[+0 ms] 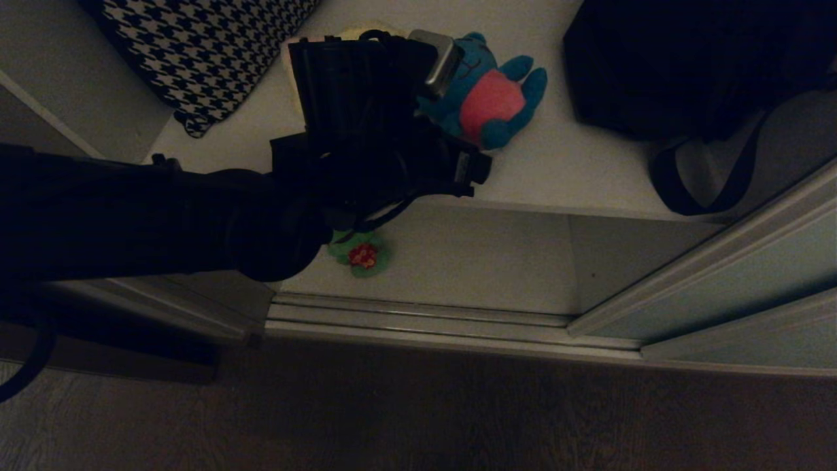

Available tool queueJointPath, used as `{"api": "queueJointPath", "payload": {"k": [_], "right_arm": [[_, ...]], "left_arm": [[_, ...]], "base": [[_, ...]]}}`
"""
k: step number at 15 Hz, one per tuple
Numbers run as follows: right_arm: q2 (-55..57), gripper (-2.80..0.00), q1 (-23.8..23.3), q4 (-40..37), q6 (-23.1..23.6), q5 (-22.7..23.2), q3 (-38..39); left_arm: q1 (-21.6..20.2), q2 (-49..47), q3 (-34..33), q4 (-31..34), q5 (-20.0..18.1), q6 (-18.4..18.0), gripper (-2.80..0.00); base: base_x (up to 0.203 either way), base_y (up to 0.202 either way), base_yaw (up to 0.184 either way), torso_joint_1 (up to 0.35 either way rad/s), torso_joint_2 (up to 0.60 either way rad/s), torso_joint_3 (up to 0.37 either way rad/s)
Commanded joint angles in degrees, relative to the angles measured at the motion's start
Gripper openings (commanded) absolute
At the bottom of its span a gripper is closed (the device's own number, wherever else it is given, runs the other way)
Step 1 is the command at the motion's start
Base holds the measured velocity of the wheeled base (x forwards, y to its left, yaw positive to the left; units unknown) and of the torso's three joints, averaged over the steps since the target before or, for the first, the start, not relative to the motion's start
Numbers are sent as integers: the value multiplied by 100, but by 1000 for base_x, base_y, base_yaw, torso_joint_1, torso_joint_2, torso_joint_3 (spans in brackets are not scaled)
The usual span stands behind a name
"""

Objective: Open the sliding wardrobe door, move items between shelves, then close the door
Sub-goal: Place the blue doll on the lower shelf

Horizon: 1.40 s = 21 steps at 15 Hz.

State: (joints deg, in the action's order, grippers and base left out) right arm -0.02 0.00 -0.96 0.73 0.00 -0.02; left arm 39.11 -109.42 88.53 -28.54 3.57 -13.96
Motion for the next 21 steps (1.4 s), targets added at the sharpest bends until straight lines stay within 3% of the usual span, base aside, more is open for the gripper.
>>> {"api": "queueJointPath", "payload": {"k": [1,6,7,17,21], "right_arm": [[2,-280,0,0,2,0,2],[2,-280,0,0,-2,0,-2],[2,-280,0,0,-2,0,-6],[2,-280,0,0,-2,0,-6],[2,-280,0,0,-2,0,2]], "left_arm": [[-8,8,-202,-288,3,-121,0],[-104,-189,-182,-538,20,-98,0],[-155,-247,-175,-626,23,-104,-280],[-359,-413,120,-987,1,-54,-280],[-296,-125,124,-891,255,301,-280]], "base": [[0,0,0,0,0,0],[0,0,0,0,0,0],[0,0,0,0,0,0],[0,0,0,0,0,0],[0,0,0,0,0,0]]}}
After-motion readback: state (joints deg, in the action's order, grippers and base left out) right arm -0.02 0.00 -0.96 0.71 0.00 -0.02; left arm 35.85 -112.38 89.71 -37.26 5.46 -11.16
